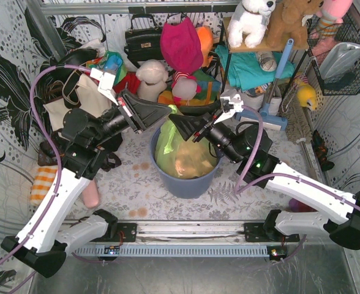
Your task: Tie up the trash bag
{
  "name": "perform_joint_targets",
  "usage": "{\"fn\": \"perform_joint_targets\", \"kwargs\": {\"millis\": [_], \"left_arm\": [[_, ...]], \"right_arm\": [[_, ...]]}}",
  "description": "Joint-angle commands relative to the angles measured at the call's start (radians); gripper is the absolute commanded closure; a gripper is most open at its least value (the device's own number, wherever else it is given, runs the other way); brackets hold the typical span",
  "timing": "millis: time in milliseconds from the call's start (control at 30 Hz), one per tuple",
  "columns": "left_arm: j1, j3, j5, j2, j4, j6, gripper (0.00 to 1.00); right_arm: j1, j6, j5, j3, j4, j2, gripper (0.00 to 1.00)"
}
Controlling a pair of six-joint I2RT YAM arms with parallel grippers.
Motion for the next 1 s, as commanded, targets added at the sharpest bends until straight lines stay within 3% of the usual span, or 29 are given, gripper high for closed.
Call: {"fn": "perform_joint_targets", "kwargs": {"millis": [0,67,200,267,367,500,533,633,967], "left_arm": [[0.003,0.037,0.016,-0.02,0.082,-0.001,1.0],[0.003,0.037,0.012,-0.022,0.087,-0.003,1.0],[0.003,0.032,0.007,-0.025,0.086,-0.006,1.0],[0.003,0.031,-0.01,-0.033,0.075,0.002,0.93],[0.003,0.038,-0.09,-0.06,0.009,0.038,0.84],[0.003,0.093,-0.175,-0.065,-0.127,0.1,0.44],[0.004,0.107,-0.171,-0.057,-0.146,0.11,0.41],[0.003,0.131,-0.122,-0.022,-0.166,0.111,0.35],[0.0,0.145,0.001,0.069,-0.167,0.104,0.32]], "right_arm": [[0.003,-0.043,0.034,0.022,-0.004,0.007,0.56],[0.004,-0.044,0.036,0.019,0.002,0.008,0.62],[0.004,-0.045,0.038,0.02,0.02,0.006,0.89],[0.004,-0.045,0.037,0.019,0.024,0.002,1.0],[0.004,-0.044,0.037,0.014,0.033,-0.005,1.0],[0.004,-0.039,0.031,0.012,0.032,-0.006,1.0],[0.004,-0.039,0.029,0.012,0.033,-0.006,1.0],[0.004,-0.033,0.023,0.014,0.035,-0.004,1.0],[0.004,-0.026,0.024,0.016,0.031,-0.001,1.0]]}}
